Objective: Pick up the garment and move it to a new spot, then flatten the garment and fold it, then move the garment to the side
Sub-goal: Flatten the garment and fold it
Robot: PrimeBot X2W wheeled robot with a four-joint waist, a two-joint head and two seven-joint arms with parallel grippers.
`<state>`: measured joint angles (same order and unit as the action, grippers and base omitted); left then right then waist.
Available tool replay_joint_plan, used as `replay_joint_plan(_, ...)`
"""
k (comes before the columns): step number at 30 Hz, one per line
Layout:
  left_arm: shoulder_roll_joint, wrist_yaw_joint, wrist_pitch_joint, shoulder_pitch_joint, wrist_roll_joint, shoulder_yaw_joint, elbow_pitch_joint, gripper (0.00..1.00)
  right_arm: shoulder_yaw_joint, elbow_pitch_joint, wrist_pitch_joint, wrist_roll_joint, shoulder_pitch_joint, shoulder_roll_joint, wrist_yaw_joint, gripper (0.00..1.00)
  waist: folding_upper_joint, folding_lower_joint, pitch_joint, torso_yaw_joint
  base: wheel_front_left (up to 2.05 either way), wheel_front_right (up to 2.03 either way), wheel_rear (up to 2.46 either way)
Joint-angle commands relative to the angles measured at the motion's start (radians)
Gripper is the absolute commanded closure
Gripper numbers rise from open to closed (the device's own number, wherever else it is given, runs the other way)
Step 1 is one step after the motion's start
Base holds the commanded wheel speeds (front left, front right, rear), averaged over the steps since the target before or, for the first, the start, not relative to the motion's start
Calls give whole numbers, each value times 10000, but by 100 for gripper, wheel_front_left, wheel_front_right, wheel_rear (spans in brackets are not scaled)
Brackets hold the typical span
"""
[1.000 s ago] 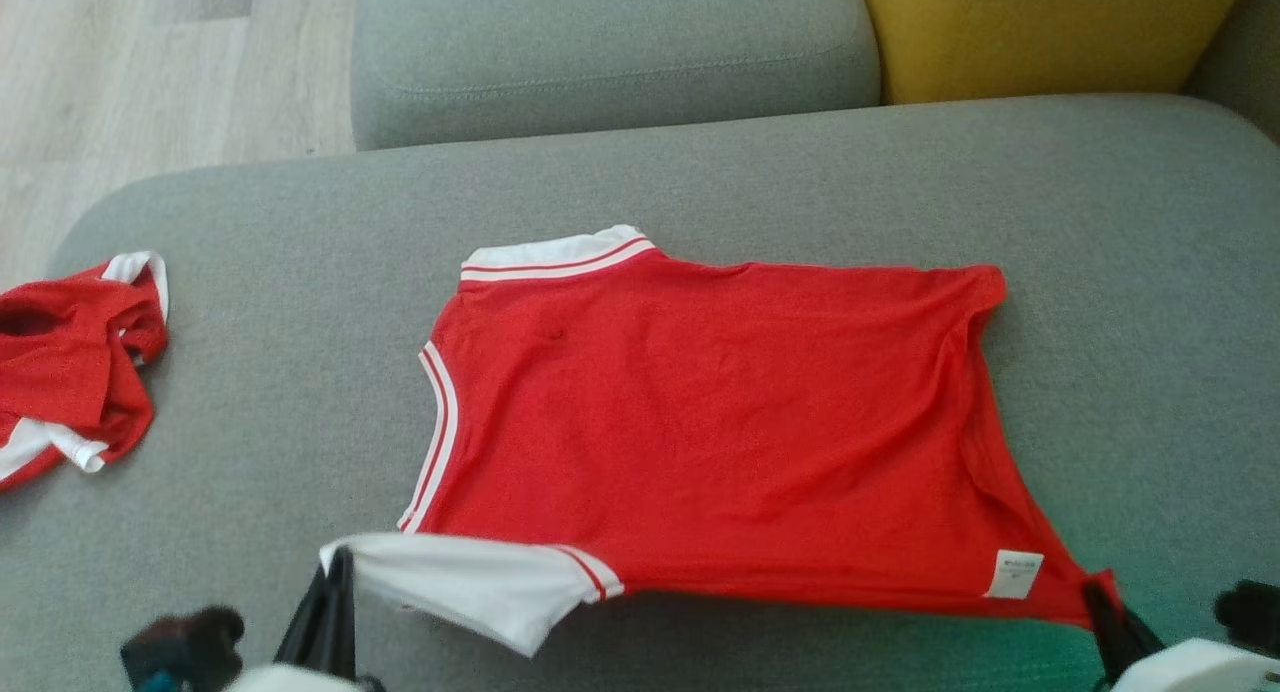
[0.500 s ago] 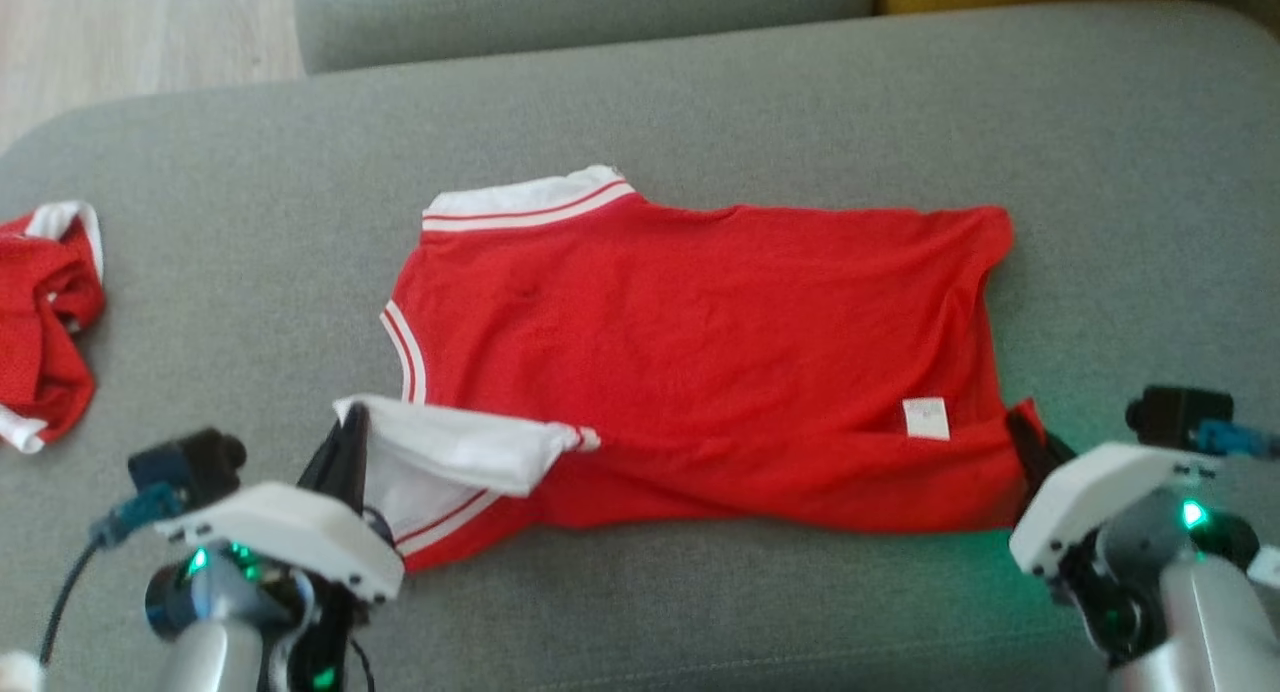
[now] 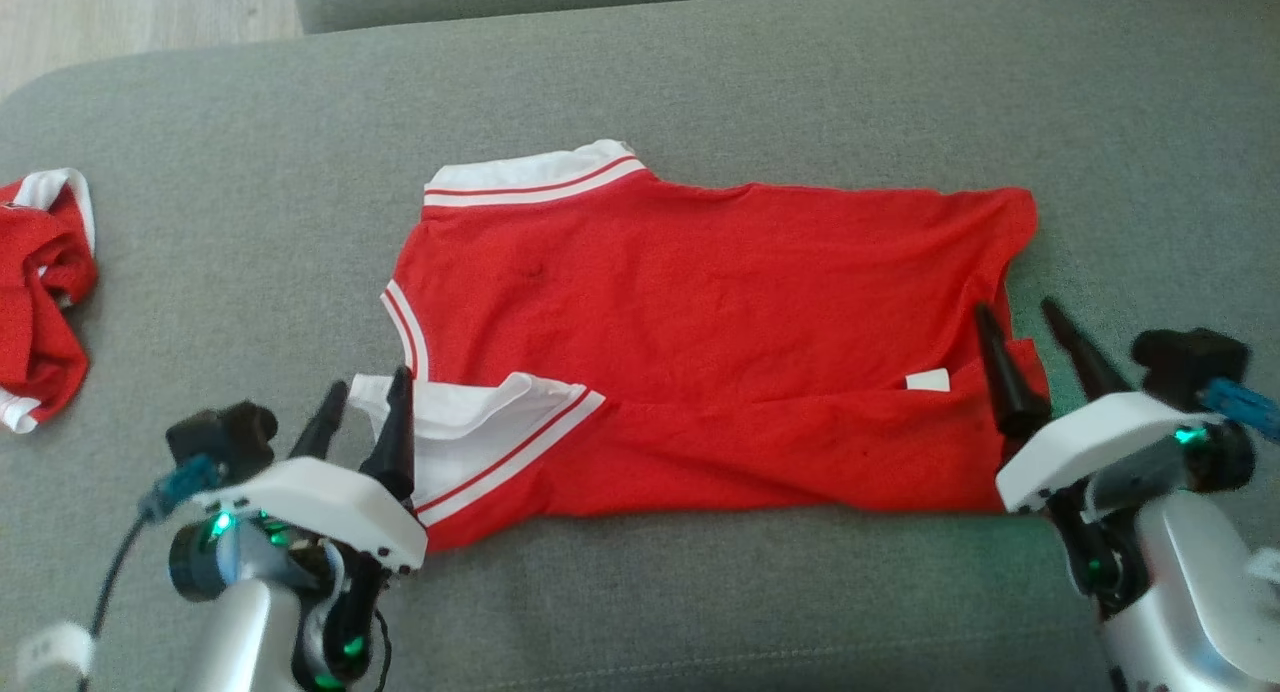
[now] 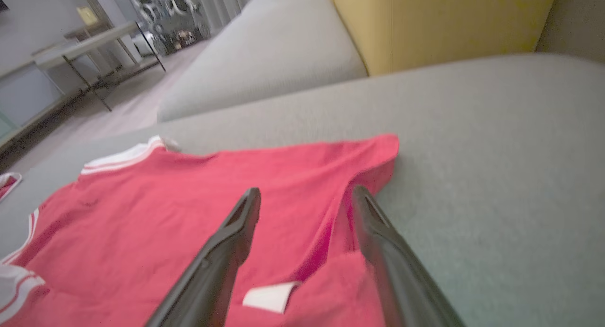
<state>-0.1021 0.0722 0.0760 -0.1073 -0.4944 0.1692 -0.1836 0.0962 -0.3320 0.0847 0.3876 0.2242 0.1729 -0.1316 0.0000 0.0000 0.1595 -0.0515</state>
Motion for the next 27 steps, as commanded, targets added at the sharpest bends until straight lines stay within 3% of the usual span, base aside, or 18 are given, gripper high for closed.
replay_joint_plan(1,-115,104,-564,-149,332,-271,490,0,293,554,-581,-27,135,260,9,0,0,0,-34,23,0,0,0)
replay_joint_plan(6,10,460,-2582,290,1135,-214,1055,0,502,1280,-2210,-552,-253,512,9,0,0,0,-187,83,0,0,0)
replay_joint_plan(9,-9,700,-3064,479,1586,-222,1269,0,580,1706,-2579,-907,-592,428,9,0,0,0,-329,112,0,0,0)
replay_joint_plan(17,-121,1115,-3353,1154,2554,-197,1714,0,565,2944,-2625,-1573,-1950,-215,9,0,0,0,-864,52,0,0,0)
replay_joint_plan(27,-274,1074,-3320,1849,2736,-3,1645,0,305,3571,-2194,-1593,-2774,-529,9,0,0,0,-1247,-41,0,0,0)
